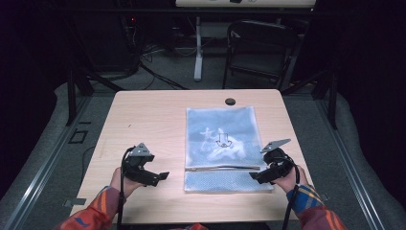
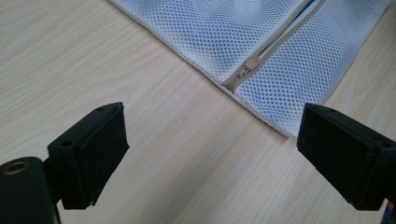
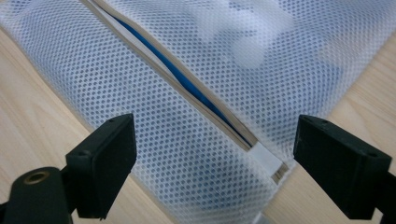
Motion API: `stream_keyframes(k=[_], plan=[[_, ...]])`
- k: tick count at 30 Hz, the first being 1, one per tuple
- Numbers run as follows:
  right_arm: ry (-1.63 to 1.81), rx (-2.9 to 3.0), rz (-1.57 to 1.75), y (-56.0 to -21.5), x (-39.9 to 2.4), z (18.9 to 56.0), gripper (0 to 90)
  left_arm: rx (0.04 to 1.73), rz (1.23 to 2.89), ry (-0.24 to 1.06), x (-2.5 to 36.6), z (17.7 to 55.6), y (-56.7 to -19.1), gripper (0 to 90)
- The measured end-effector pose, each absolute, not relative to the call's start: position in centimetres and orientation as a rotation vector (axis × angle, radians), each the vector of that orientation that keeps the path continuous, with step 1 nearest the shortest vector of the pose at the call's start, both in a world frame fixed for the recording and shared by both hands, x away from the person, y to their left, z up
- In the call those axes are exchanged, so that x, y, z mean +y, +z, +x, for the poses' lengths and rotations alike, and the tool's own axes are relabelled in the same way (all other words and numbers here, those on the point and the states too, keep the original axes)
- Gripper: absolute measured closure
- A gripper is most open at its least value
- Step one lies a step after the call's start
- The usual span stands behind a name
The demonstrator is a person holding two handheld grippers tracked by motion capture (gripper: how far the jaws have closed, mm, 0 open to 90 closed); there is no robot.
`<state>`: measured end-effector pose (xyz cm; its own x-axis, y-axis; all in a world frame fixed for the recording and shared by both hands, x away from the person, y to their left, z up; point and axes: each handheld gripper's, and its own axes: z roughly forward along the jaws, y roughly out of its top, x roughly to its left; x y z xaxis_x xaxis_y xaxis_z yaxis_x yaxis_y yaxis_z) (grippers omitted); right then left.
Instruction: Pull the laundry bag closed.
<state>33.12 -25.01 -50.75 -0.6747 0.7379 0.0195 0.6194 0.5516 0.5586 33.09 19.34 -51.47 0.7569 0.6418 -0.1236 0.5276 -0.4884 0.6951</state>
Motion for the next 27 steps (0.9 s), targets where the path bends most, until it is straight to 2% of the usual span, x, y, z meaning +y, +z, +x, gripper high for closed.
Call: stream_keyframes(k=[14, 27], plan=[[0.812, 2.625, 1.048, -50.8, -21.9, 33.4, 13.4, 0.824, 2.215, 0.170, 17.7, 32.8, -52.0, 16.4], [0.793, 2.683, 0.971, -51.3, -19.1, 34.2, 13.7, 0.775, 2.243, 0.163, 16.5, 32.8, -52.4, 26.7]])
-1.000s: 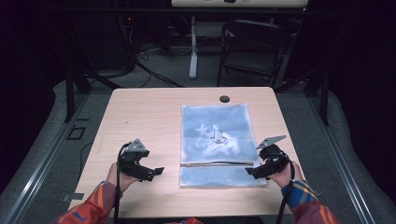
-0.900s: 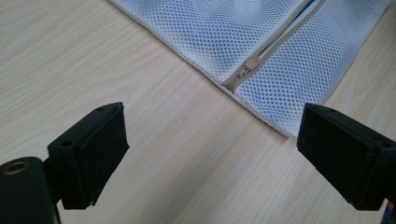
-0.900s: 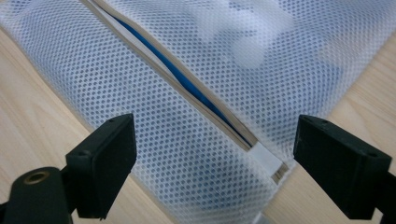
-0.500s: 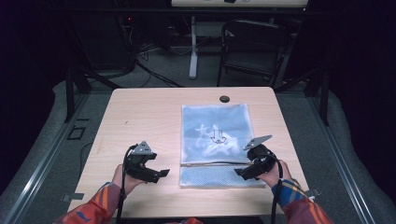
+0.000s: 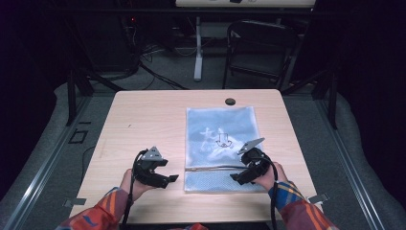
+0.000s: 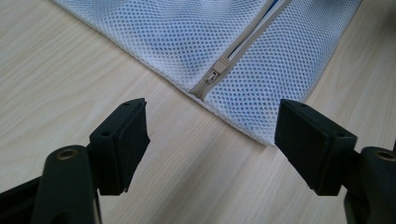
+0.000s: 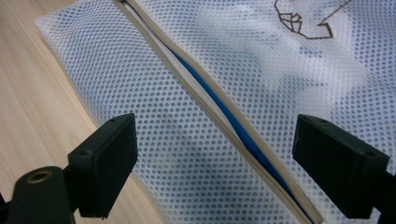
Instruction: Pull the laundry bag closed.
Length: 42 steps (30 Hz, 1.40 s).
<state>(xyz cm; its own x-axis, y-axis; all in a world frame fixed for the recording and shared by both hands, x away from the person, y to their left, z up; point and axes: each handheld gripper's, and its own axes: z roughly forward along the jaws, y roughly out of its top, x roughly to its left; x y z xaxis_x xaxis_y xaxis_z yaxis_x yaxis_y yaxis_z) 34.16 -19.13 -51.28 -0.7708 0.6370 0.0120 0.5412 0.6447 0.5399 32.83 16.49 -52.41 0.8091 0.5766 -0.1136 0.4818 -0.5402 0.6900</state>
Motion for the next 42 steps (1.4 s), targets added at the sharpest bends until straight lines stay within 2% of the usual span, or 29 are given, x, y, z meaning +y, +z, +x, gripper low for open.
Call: stream_keyframes(k=[4, 10, 16, 29, 38, 42], plan=[[0.801, 2.694, 0.954, -51.5, -18.2, 34.4, 14.0, 0.748, 2.268, 0.148, 15.8, 33.0, -52.7, 31.2], [0.802, 2.708, 0.927, -51.9, -16.9, 34.9, 14.6, 0.721, 2.298, 0.128, 14.9, 33.2, -53.4, 43.0], [0.806, 2.724, 0.902, -52.2, -15.6, 35.4, 15.1, 0.683, 2.314, 0.112, 14.1, 33.5, -54.1, 59.1], [0.818, 2.751, 0.851, -52.7, -13.5, 36.0, 15.3, 0.662, 2.327, 0.079, 13.1, 34.4, -55.1, 79.8], [0.839, 2.750, 0.822, -53.0, -12.6, 36.3, 18.2, 0.660, 2.342, 0.069, 12.7, 34.8, -55.7, 89.9], [0.854, 2.746, 0.808, -53.1, -12.1, 36.4, 20.2, 0.667, 2.344, 0.070, 12.6, 34.9, -55.9, 90.0]])
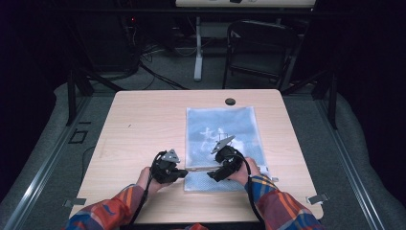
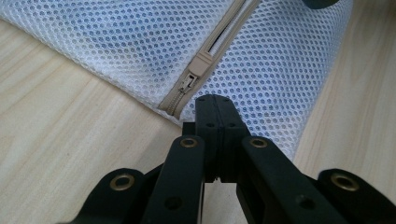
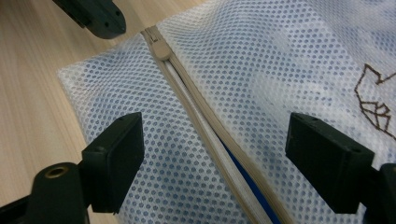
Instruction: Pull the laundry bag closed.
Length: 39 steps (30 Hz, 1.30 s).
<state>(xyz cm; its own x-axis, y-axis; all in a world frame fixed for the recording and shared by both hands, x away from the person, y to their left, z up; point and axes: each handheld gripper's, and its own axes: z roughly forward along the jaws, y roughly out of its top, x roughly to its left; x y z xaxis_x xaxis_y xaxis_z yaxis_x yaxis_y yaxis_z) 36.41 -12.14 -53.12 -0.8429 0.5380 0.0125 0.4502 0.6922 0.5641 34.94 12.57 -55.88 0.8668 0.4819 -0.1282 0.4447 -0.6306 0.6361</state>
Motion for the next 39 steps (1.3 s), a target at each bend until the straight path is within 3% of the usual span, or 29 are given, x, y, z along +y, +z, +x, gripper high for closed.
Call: stream_keyframes(k=[11, 14, 19, 20, 26, 39], plan=[[0.890, 2.747, 0.740, -53.4, -10.5, 36.7, 35.1, 0.644, 2.376, 0.031, 11.9, 35.0, -56.7, 90.0], [0.888, 2.750, 0.701, -53.4, -9.8, 36.7, 46.1, 0.651, 2.383, 0.046, 11.7, 35.0, -56.7, 90.0], [0.904, 2.742, 0.680, -53.6, -8.9, 36.7, 54.8, 0.657, 2.385, 0.050, 11.7, 34.9, -56.8, 90.0], [0.901, 2.745, 0.657, -53.7, -8.4, 36.7, 60.3, 0.658, 2.386, 0.052, 11.7, 34.9, -56.8, 90.0], [0.898, 2.754, 0.620, -54.2, -7.1, 36.7, 70.4, 0.658, 2.388, 0.051, 11.7, 34.9, -56.8, 90.0], [0.869, 2.787, 0.566, -55.3, -5.6, 36.9, 76.6, 0.652, 2.382, 0.039, 11.8, 34.9, -56.8, 90.0]])
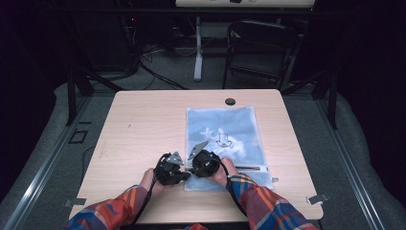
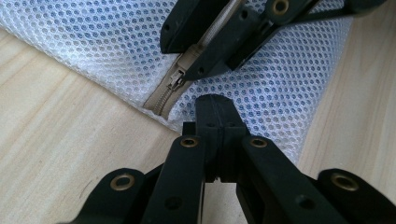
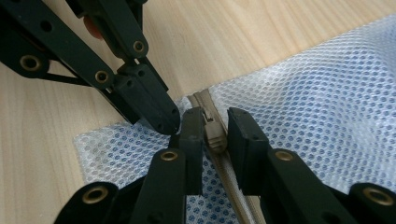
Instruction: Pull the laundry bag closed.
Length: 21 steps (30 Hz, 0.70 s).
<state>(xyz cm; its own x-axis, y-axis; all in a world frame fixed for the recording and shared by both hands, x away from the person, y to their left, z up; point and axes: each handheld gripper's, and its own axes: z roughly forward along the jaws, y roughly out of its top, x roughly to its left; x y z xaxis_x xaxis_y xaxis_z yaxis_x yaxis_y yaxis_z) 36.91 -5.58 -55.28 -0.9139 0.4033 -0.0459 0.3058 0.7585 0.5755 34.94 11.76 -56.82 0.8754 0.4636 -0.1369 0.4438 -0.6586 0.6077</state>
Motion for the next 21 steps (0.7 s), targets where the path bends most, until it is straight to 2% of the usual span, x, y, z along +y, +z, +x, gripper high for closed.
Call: stream_keyframes(k=[10, 13, 16, 21], plan=[[0.869, 2.788, 0.590, -55.94, -5.38, 36.91, 80.4, 0.676, 2.368, 0.031, 11.85, 35.00, -56.86, 89.8], [0.863, 2.792, 0.593, -55.99, -5.40, 36.92, 80.7, 0.694, 2.358, 0.070, 11.95, 35.05, -56.59, 86.6], [0.865, 2.798, 0.589, -56.02, -5.54, 37.05, 81.0, 0.692, 2.360, 0.044, 12.09, 35.26, -56.68, 86.3], [0.873, 2.795, 0.569, -56.09, -5.60, 36.96, 81.3, 0.691, 2.387, 0.048, 11.81, 35.20, -56.84, 90.0]])
